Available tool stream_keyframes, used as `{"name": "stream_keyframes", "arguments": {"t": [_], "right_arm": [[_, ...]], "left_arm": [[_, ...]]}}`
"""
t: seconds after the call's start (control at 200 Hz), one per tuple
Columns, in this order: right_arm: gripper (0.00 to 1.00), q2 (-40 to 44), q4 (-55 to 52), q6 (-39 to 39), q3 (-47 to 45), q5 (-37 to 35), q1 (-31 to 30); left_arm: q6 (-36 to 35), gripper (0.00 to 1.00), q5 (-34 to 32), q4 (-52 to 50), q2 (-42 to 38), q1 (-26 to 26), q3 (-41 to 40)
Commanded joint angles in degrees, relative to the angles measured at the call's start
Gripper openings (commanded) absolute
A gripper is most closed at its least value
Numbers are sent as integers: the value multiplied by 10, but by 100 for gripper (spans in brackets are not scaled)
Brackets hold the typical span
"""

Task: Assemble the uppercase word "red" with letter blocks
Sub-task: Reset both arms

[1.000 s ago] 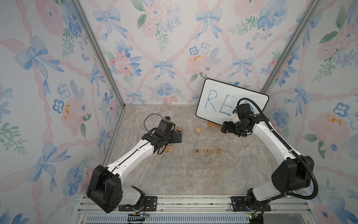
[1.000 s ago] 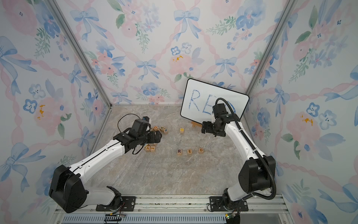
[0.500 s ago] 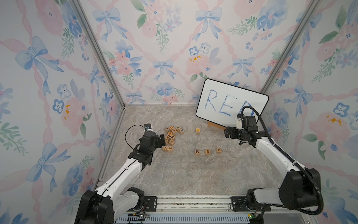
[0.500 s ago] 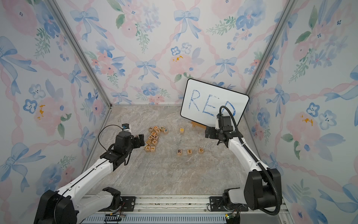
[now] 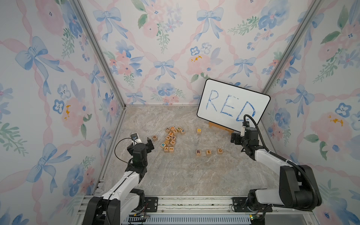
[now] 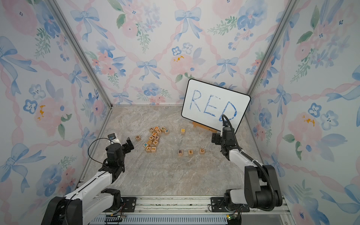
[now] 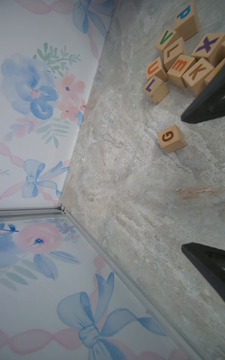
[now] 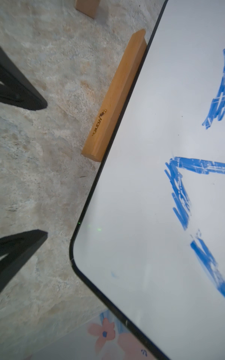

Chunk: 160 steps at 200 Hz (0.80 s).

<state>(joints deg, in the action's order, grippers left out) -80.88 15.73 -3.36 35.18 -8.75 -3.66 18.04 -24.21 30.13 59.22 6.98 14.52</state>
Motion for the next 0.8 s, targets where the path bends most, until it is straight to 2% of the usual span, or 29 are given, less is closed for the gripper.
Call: {"name": "stream_keyframes", "arguments": {"t": [0.0, 0.16, 0.235, 0.3, 0.365, 0.475, 0.55, 0.615, 0.795], "right_arm": [[97, -33, 123, 17, -14, -32, 6], [97, -34, 254, 15, -89, -78, -7], [97, -46, 289, 9, -103, -91, -8], [97, -49, 293, 10, -104, -89, -8], [97, -47, 287, 12, -103, -79, -7], [97, -86, 411, 35, -143, -47, -14], [97, -68, 350, 34, -130, -43, -14], [97, -84, 395, 35, -139, -44, -14], [97, -77, 369, 29, -131, -18, -2]], "left_arm": [[-31, 98, 6, 132, 51, -9, -18], [-44, 98, 15, 246, 157, -11, -19], [-76, 98, 29, 315, 186, -11, -20], [-93, 98, 15, 325, 205, -11, -7], [-97, 98, 32, 379, 238, -17, -17], [-129, 98, 52, 433, 280, 0, -26], [-144, 98, 60, 506, 303, 5, -48], [-143, 98, 55, 480, 298, 8, -41], [-142, 98, 54, 481, 296, 8, -42]]}}
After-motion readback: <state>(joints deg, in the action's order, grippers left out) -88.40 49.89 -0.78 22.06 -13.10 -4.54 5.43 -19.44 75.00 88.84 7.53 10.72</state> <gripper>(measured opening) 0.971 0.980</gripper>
